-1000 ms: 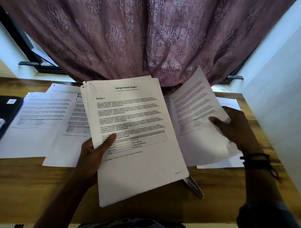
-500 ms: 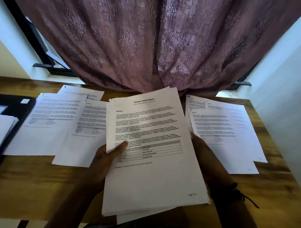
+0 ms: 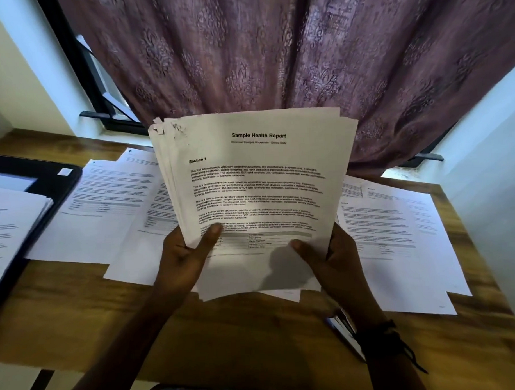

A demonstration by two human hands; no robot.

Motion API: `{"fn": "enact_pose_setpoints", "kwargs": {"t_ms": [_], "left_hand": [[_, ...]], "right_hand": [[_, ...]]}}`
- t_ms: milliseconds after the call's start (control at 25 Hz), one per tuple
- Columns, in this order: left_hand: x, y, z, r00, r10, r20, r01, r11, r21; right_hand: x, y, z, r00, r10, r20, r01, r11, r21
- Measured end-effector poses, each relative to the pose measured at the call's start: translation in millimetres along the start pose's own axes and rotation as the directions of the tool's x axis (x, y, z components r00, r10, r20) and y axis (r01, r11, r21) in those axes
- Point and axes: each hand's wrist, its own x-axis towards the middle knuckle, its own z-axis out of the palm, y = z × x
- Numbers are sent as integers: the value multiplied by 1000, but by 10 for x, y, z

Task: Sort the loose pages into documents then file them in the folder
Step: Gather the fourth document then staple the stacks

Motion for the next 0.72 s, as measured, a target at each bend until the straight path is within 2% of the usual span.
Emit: {"fn": "enact_pose_setpoints", "kwargs": {"t_ms": [160,360,480,520,600,680,720], "left_hand": [[44,-134,-50,998,-66,25,67,995,-74],[47,-144,-2,999,-31,-14,31,999,-15],[23,-58,-21,998,-24,-58,18,994,-104],[19,-36,-28,994,-55,-98,37,984,-176],[32,-22,-48,962,-184,-200,100,924,-370],[52,-10,-36,922,-307,-236,131,821,-556],[48,-14,-17,915,-337,-221,142,782,-607]], "right_hand": [[-33,143,152,999,-29,-16,29,1000,6],[17,267,248,996,-80,-43,76,994,-76],[34,282,230,992,-85,-88,75,991,-110],[25,311,222,993,-24,-117,9,992,-125],[-37,382,254,969,204,-142,-215,974,-69],[-139,460,376,895,446,-17,-443,892,91],[-205,477,468,850,520,80,-526,833,171]]}}
